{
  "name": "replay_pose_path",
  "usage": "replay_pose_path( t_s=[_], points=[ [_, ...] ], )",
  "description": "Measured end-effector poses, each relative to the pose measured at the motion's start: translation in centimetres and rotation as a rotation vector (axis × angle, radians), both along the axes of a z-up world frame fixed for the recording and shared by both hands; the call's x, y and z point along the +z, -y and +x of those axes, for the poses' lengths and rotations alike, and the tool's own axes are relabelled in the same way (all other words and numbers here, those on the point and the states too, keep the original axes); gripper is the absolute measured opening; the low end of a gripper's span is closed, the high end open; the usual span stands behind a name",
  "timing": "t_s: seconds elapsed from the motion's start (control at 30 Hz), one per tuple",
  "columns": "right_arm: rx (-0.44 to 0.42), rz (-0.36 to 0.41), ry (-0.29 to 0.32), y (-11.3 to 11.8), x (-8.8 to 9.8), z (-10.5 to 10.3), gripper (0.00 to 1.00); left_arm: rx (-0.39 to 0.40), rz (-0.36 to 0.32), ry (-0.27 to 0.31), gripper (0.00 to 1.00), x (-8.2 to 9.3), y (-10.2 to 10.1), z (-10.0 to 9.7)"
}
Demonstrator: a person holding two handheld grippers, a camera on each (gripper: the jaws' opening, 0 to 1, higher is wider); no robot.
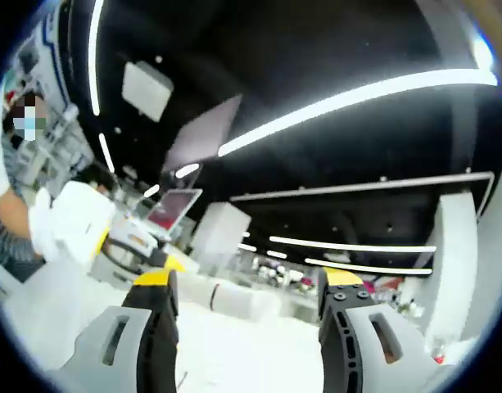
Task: Arrange the skincare products in the storage area until every visible bottle or jar stands upright without overlapping.
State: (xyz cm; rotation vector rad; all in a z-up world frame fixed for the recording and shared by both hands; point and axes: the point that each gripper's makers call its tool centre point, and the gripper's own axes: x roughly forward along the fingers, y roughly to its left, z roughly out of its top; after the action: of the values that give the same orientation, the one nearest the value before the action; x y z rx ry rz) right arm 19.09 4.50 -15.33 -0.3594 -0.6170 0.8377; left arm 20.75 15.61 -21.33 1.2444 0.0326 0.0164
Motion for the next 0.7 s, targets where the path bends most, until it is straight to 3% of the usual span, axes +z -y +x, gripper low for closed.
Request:
replay_pose_path(
  t_s=[0.17,0.23,0.4,0.53,0.7],
  points=[
    [-0.172,-0.176,0.127,-0.9,-1.7,0.8,0.64,0.03,0.106,0.002,0.08,0.1,-0.7,0.3],
    [-0.273,-0.279,0.214,-1.1,-2.6,1.5,0.6,0.039,0.153,0.001,0.08,-0.1,-1.0,0.7],
    [-0.422,-0.485,0.393,-1.7,-4.4,1.9,0.54,0.039,0.273,0.009,0.08,-0.2,-1.0,1.0],
    [-0.437,-0.578,0.453,-3.0,-6.1,2.0,0.47,0.037,0.293,-0.009,0.08,-0.8,-0.7,1.3],
    [-0.509,-0.678,0.518,-2.9,-7.0,1.8,0.39,0.02,0.321,-0.017,0.08,-1.1,0.0,1.3]
  ],
)
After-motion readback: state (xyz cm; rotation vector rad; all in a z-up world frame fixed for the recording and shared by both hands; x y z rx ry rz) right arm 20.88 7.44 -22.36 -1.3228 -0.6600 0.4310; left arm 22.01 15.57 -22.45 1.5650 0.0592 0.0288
